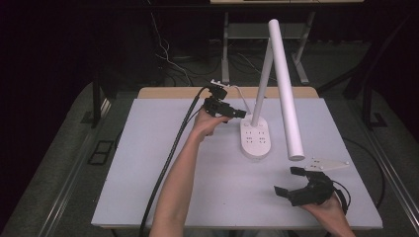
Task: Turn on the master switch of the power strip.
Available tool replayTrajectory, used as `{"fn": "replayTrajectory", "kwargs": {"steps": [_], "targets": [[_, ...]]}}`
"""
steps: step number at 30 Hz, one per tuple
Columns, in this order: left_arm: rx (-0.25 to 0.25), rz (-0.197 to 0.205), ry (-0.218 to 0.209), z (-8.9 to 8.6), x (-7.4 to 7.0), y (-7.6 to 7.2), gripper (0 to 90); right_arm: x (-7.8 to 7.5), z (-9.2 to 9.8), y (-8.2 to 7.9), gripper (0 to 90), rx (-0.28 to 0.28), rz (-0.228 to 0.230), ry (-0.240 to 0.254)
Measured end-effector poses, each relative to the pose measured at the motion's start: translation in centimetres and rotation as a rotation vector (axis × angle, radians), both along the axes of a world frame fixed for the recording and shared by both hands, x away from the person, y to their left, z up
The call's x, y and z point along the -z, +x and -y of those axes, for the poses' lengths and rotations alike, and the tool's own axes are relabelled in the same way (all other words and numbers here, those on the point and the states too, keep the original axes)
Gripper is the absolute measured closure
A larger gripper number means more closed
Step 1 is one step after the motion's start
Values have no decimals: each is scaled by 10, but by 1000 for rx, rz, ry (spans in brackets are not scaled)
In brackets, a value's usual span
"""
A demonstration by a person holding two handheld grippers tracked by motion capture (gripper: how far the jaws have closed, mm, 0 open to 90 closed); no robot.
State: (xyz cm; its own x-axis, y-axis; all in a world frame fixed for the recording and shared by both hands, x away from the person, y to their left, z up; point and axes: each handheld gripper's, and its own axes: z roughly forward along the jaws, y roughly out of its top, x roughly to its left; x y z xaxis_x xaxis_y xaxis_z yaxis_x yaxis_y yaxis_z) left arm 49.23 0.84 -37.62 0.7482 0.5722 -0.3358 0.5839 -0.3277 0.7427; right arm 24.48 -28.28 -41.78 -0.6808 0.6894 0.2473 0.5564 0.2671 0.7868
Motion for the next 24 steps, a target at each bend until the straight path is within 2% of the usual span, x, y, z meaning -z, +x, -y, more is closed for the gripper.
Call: {"fn": "replayTrajectory", "kwargs": {"steps": [5, 8, 9, 10, 11, 13, 15, 16, 19, 21, 22, 24], "targets": [[-19, -6, -31, 2, 6, 1, 189, 0, -1, 0, 3, -2, -7, -4], [-42, -8, -68, 3, 11, 2, 321, 0, -2, 0, 3, -5, -8, -6], [-32, -4, -67, 3, 12, 2, 321, 0, -2, 0, 3, -5, -8, -6], [-36, -11, -87, 4, 14, 2, 390, 0, -2, 0, 3, -5, -6, -5], [-31, -16, -83, 3, 15, 3, 390, 0, -2, 0, 3, -5, -6, -5], [-28, -21, -88, 4, 18, 3, 460, 0, -2, 0, 3, -7, -5, -5], [-34, -22, -90, 6, 20, 4, 482, 0, -2, 0, 3, -7, -5, -4], [-36, -23, -87, 6, 21, 4, 531, 0, -2, 0, 3, -7, -5, -4], [-39, -25, -98, 9, 23, 4, 583, 0, -2, 0, 3, -9, -6, -5], [-47, -20, -96, 11, 24, 3, 644, 0, -2, 0, 4, -9, -9, -5], [-50, -16, -87, 12, 24, 3, 721, 0, -2, 0, 3, -9, -9, -5], [-58, -20, -88, 13, 26, 3, 805, 0, -2, 0, 3, -9, -9, -5]]}}
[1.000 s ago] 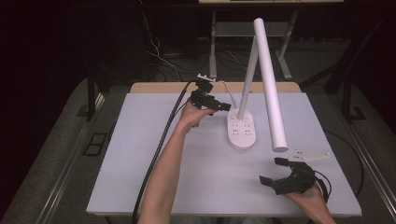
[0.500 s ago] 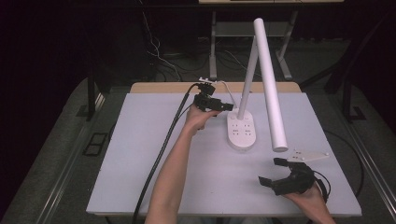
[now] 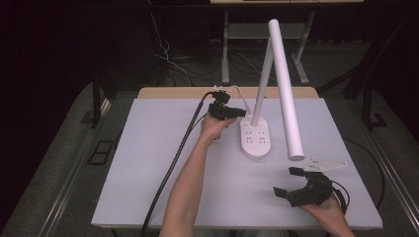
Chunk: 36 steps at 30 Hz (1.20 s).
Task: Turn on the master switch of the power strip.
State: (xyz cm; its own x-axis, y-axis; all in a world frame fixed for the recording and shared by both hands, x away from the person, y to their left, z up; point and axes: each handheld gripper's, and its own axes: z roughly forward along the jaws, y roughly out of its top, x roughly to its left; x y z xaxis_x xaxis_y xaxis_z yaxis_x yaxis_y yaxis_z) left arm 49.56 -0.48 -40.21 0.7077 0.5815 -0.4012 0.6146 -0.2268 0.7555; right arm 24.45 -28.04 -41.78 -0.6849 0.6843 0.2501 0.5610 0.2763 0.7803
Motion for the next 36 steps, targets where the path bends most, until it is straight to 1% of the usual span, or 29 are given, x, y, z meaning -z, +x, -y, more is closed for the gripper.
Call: {"fn": "replayTrajectory", "kwargs": {"steps": [1, 2, 3, 4, 6, 8, 9, 10, 11, 13, 14, 16, 22, 24, 25, 27, 28, 30, 32, 35, 36], "targets": [[-6, -4, -9, 1, 1, 0, 805, 0, 0, 0, 3, 0, 0, 0], [-2, -10, -6, 1, 2, 1, 843, 0, 0, 0, 3, 0, 0, 0], [-13, -14, -15, 2, 3, 0, 876, 0, 0, 0, 3, 0, 1, -1], [-12, -12, -12, 3, 4, 0, 896, 0, 0, 0, 3, 0, 1, -1], [1, -6, 10, 5, 5, 0, 900, 0, 0, 0, 3, -2, 0, -3], [0, -13, 14, 7, 7, -1, 900, 0, 0, 0, 3, -4, -1, -3], [7, -10, 29, 7, 8, -1, 900, 1, 0, 0, 3, -5, 1, -2], [-7, -12, 21, 9, 9, -2, 900, 1, 0, 0, 3, -6, 0, -3], [2, -6, 37, 9, 9, -1, 900, 1, -1, 0, 3, -6, -1, -4], [-21, -5, 31, 12, 11, -2, 900, 1, -1, 0, 3, -7, -1, -3], [-16, -2, 40, 12, 11, -2, 900, 1, -1, 0, 3, -7, -2, -3], [-25, -2, 35, 14, 12, -2, 900, 1, -1, 0, 3, -8, -4, -3], [-22, -6, 50, 16, 15, -2, 900, 1, -2, 0, 4, -13, -8, -7], [-31, -7, 43, 18, 17, -2, 900, 1, -2, 1, 3, -14, -7, -8], [-27, -5, 51, 18, 18, -2, 900, 1, -2, 1, 3, -14, -7, -8], [-31, -7, 52, 20, 19, -3, 900, 1, -2, 1, 3, -15, -7, -8], [-21, -1, 65, 19, 20, -2, 900, 1, -2, 1, 3, -16, -8, -8], [-27, -3, 59, 20, 21, -2, 900, 1, -2, 0, 3, -17, -10, -8], [-16, -1, 71, 20, 22, -2, 900, 1, -2, 0, 4, -19, -11, -9], [-15, 0, 81, 22, 24, -2, 900, 1, -3, 0, 3, -21, -12, -10], [-8, 3, 95, 22, 25, -2, 900, 1, -3, 0, 4, -22, -11, -11]]}}
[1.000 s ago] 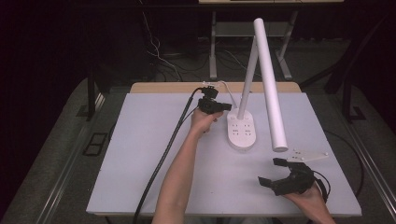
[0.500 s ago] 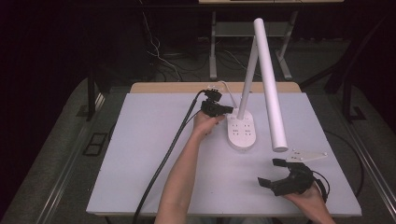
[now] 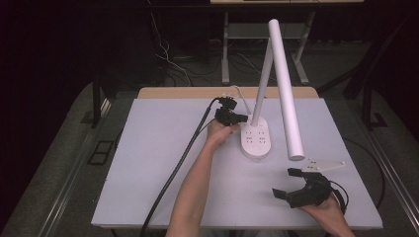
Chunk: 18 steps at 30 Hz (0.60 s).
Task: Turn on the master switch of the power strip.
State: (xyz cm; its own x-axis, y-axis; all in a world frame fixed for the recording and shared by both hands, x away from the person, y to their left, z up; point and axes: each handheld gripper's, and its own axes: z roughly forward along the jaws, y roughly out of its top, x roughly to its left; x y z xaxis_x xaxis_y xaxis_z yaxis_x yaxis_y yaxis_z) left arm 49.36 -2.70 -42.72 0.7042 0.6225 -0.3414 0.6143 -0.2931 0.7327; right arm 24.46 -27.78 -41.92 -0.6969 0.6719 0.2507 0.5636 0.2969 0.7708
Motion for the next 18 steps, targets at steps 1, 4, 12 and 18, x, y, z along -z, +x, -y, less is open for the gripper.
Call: {"fn": "replayTrajectory", "kwargs": {"steps": [1, 4, 12, 18], "targets": [[-4, -2, 6, 1, 1, 0, 900, 0, 0, 0, 3, 0, 0, 0], [5, -7, 31, 1, 4, 0, 900, 0, 0, 0, 3, -1, 0, 0], [6, 3, 24, 3, 5, -3, 900, 0, 0, 0, 3, -7, 1, 3], [23, 4, 30, 3, 5, -2, 900, 0, -1, 0, 4, -11, 6, 1]]}}
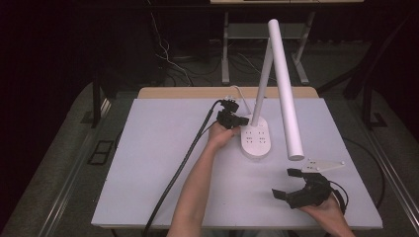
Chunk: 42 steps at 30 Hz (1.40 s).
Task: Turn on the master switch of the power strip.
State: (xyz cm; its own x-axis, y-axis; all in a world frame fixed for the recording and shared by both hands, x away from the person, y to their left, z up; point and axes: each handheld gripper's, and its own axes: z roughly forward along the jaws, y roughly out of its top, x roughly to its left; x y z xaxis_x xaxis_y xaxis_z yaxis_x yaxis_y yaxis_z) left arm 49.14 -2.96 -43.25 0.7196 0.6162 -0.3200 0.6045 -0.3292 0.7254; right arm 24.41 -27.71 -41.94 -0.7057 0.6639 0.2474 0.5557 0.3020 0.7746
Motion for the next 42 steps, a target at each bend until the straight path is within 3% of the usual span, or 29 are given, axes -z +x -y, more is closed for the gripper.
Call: {"fn": "replayTrajectory", "kwargs": {"steps": [7, 12, 15, 19, 22, 27, 33, 40, 42], "targets": [[-1, 1, 21, 2, -1, 0, 900, 0, 0, 0, 4, -2, -1, 2], [0, -14, 1, 0, 2, 1, 900, -1, 0, -1, 4, -1, -1, 4], [-19, -46, -33, -1, 4, 2, 900, -1, 0, 0, 4, -2, -1, 2], [-8, -16, 26, 2, 2, 0, 900, -1, -1, -1, 3, -3, -1, 2], [-32, -58, -25, 0, 4, 2, 900, -1, 0, -1, 3, -1, -1, 2], [-29, -55, -20, -1, 3, 2, 900, -1, 0, 0, 3, 3, -4, 3], [-54, -67, -61, -4, 6, 2, 900, -1, 1, 0, 3, 5, -1, 3], [-75, -30, -40, -2, 5, 1, 900, -1, 1, -1, 3, 5, 0, 3], [-93, -32, -68, -2, 4, 0, 900, -1, 1, 0, 3, 3, 2, 4]]}}
